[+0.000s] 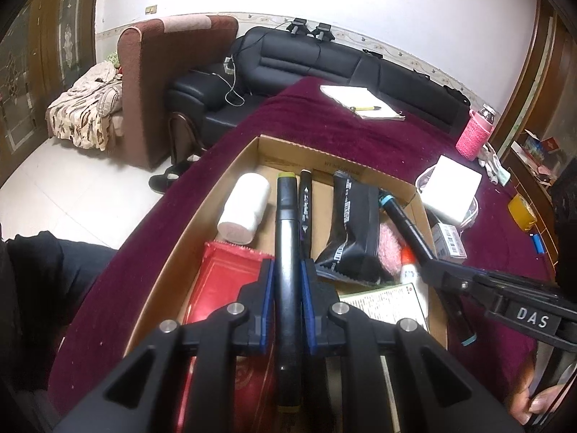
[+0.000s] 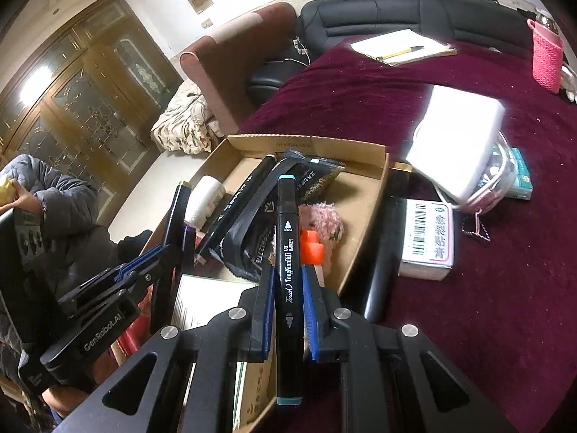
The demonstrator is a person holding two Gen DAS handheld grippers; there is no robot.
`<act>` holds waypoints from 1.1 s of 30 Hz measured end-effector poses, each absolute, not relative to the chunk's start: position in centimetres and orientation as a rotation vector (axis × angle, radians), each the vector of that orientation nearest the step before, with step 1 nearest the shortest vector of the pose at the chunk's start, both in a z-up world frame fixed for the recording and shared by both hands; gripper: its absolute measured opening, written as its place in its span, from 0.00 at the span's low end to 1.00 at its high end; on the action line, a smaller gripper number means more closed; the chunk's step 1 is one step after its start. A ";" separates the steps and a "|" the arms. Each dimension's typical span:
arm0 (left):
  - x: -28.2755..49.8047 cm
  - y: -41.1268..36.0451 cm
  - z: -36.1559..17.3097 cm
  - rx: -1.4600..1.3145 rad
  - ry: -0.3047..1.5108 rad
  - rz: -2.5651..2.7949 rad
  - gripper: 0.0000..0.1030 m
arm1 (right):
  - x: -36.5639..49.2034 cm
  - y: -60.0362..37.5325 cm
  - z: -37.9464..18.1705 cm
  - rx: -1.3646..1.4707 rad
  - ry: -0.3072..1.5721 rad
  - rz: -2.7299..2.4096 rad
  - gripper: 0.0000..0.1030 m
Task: Organize objects
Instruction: 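Lower both markers into the box and open both grippers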
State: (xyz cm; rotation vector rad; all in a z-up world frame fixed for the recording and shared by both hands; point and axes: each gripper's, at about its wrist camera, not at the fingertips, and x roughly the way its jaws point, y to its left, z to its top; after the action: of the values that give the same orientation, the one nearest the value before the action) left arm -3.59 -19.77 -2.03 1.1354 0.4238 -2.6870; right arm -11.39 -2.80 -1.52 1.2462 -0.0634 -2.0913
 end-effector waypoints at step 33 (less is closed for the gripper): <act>-3.3 -19.7 -1.2 1.141 0.416 -2.704 0.14 | -11.8 -5.3 -1.5 1.207 -0.032 -2.091 0.19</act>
State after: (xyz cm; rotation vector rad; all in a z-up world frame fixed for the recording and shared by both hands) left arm -3.35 -19.66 -1.20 1.1413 0.4162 -2.7042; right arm -11.83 -5.33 -1.47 1.2075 -0.0318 -2.0912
